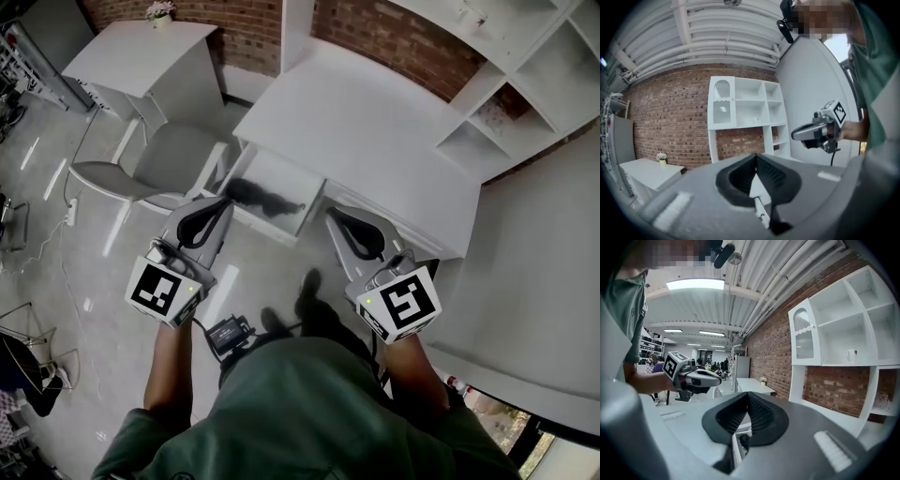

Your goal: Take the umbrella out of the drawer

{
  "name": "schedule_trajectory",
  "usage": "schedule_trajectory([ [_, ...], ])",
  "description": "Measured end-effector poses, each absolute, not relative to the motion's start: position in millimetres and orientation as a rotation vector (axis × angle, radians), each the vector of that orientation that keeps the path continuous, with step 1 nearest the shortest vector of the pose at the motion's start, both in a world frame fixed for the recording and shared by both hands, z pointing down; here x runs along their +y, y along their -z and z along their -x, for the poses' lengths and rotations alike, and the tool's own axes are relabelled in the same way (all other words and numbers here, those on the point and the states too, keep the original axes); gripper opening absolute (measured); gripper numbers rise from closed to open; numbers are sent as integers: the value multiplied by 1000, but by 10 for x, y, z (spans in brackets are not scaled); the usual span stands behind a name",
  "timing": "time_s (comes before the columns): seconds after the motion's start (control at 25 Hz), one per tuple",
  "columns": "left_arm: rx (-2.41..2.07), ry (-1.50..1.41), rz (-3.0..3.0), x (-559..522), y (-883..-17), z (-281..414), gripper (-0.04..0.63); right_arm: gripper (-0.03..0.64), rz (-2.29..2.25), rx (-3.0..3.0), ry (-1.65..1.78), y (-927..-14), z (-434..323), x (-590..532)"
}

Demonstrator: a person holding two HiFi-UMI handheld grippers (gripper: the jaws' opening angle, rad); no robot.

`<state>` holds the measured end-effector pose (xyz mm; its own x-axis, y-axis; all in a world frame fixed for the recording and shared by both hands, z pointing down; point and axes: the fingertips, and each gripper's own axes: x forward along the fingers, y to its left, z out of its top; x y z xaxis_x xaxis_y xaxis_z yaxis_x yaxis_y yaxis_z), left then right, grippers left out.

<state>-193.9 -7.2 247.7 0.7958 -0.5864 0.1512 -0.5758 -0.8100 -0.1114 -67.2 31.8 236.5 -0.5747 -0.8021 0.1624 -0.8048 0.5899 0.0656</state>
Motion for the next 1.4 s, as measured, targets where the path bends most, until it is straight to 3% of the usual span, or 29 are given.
schedule_trajectory([
  [0.6, 1047, 454, 2857, -1464, -2745, 1379, 2, 8, -1083, -2787, -79, -2717, 413, -1224],
  [1.4, 911, 559, 2926, -2472, -3149, 1142, 2, 8, -1124, -2744, -206, -3123, 300, -2114],
])
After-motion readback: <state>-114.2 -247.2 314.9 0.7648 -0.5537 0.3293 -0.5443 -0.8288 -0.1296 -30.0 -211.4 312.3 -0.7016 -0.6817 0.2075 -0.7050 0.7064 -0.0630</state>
